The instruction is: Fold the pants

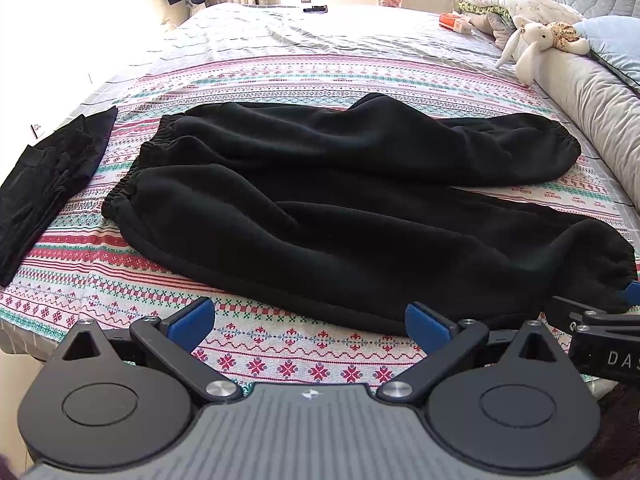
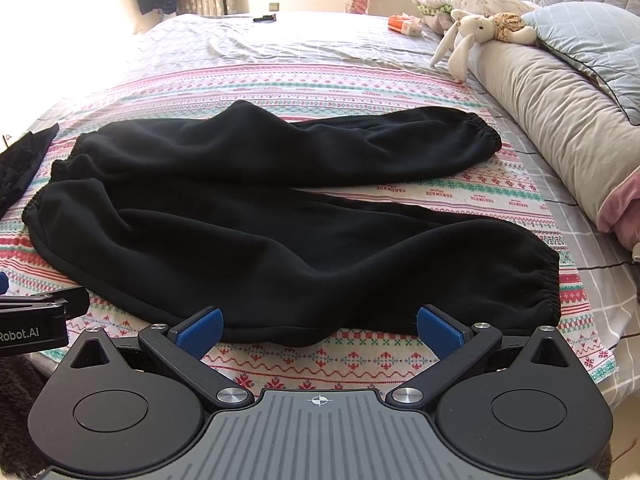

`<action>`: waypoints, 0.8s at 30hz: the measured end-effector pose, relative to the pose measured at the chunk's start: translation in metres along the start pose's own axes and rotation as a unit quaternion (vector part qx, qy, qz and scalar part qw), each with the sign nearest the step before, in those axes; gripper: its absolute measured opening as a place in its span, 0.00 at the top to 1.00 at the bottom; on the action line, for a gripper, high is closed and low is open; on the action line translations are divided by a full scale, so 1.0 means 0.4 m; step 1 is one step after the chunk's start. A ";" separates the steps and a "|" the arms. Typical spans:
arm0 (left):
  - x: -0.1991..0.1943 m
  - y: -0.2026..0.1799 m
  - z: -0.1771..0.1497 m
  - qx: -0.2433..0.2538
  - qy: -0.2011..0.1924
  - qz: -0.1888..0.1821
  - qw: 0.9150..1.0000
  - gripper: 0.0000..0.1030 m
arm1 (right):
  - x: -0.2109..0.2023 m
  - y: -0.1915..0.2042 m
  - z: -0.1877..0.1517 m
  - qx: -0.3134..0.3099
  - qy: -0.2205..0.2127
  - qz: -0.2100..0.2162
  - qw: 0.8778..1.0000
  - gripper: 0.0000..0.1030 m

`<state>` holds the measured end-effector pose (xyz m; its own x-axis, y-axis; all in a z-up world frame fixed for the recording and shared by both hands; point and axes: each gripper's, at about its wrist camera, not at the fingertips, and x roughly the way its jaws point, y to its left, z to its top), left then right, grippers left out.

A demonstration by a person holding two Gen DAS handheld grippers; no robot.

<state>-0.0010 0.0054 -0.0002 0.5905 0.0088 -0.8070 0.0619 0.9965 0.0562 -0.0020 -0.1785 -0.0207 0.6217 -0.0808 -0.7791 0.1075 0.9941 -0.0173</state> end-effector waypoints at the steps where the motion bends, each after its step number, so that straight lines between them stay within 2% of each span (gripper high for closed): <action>1: 0.000 0.000 0.000 0.000 0.000 0.000 1.000 0.00 | 0.000 0.000 0.000 0.000 0.000 0.000 1.000 0.00; 20: 0.008 -0.004 -0.005 0.002 0.004 0.005 1.000 0.00 | 0.000 -0.005 -0.003 0.009 0.000 -0.009 1.000 0.00; 24: 0.009 -0.004 -0.007 0.001 0.004 0.007 1.000 0.00 | -0.002 -0.012 -0.004 0.014 -0.006 0.002 1.000 0.00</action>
<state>-0.0012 0.0043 -0.0047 0.5853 0.0224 -0.8105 0.0565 0.9961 0.0684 -0.0044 -0.1830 -0.0211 0.6318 -0.0783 -0.7712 0.1273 0.9919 0.0035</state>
